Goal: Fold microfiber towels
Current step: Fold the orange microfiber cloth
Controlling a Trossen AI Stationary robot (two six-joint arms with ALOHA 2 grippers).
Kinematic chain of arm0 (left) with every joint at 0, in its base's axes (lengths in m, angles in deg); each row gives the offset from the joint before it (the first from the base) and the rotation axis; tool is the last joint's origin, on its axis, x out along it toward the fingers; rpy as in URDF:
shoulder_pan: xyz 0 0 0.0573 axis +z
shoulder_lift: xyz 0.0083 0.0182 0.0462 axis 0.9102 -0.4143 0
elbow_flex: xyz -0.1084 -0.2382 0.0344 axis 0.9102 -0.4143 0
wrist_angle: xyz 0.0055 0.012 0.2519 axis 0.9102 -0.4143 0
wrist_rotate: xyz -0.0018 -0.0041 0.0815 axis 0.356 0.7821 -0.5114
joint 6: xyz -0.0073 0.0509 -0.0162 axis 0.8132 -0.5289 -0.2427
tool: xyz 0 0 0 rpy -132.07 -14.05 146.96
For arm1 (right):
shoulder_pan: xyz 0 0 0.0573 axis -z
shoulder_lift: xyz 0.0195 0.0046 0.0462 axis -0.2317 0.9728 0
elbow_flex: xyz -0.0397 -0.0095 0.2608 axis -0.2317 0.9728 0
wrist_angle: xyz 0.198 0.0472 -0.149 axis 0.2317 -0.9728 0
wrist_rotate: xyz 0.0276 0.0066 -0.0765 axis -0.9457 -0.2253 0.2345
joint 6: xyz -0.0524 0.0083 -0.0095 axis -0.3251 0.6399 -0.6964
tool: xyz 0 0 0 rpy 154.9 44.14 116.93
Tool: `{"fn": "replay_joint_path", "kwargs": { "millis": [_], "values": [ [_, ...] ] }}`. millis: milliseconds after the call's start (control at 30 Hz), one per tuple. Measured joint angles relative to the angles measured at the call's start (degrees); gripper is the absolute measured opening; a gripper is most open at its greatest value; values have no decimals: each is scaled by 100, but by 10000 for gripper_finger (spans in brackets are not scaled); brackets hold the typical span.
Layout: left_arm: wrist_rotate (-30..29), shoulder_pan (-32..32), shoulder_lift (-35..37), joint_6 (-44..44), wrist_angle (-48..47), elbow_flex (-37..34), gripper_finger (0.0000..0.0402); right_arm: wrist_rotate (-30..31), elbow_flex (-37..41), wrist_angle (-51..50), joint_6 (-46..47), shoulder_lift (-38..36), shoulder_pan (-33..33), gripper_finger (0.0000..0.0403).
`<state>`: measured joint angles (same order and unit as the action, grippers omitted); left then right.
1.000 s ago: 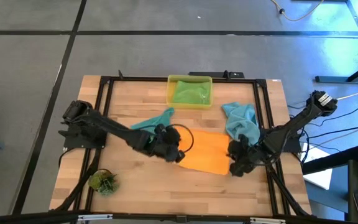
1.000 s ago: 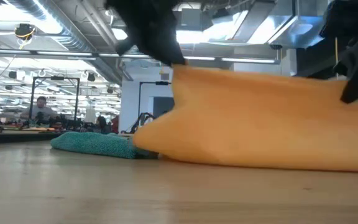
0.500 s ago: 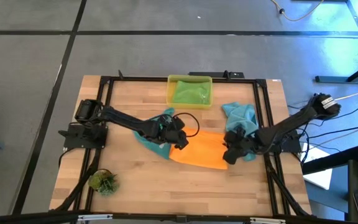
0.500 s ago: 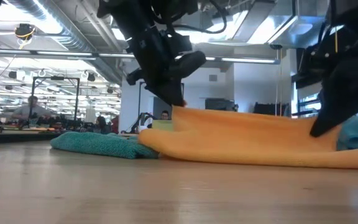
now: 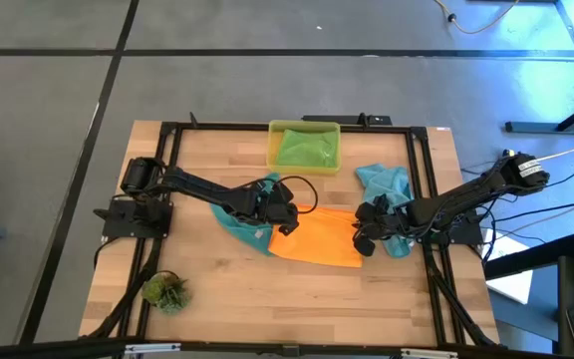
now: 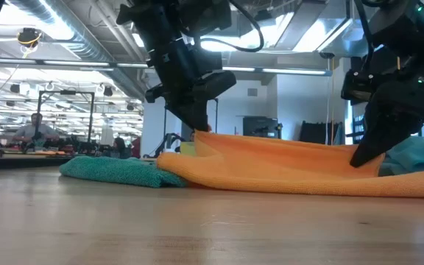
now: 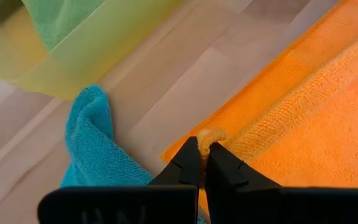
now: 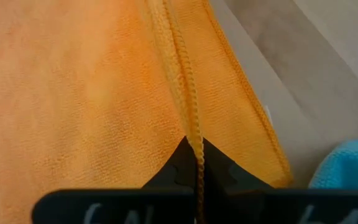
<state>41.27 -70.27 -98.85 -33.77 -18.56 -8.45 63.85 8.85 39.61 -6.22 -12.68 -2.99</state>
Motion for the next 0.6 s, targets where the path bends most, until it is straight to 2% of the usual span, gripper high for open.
{"fn": "replay_joint_path", "kwargs": {
  "millis": [200, 333, 600],
  "values": [
    [-47, 49, -35, -43, -352, -43, 38, -142, 50, -316, -70, 15, 5, 8],
    [-30, 83, -33, -29, -556, -28, 69, 8, 31, -490, 38, 11, 6, 24],
    [-141, 73, 8, -166, -570, -23, 98, 157, 24, -376, -66, 11, 7, 83]
  ]
}}
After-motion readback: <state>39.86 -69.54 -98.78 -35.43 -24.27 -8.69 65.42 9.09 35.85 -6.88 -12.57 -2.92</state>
